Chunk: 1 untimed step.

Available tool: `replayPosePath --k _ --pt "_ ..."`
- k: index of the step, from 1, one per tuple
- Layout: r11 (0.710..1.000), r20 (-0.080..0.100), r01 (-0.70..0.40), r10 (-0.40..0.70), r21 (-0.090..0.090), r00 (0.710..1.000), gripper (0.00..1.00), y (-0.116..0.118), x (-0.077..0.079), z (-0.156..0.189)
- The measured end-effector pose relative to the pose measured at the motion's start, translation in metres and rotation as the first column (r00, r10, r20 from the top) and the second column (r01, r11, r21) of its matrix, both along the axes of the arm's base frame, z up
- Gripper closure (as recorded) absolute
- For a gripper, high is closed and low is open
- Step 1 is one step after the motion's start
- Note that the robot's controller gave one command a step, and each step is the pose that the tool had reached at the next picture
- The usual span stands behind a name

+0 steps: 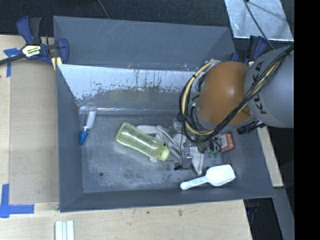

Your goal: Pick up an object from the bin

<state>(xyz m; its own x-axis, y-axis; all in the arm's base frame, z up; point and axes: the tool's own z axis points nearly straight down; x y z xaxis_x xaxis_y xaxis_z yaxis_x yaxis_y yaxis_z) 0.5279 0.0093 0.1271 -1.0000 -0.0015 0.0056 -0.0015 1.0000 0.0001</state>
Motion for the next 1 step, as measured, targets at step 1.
replayPosePath --k 1 --pt "1.000 0.008 0.000 0.000 0.000 1.000 0.00 0.0000 0.0018 0.0045"
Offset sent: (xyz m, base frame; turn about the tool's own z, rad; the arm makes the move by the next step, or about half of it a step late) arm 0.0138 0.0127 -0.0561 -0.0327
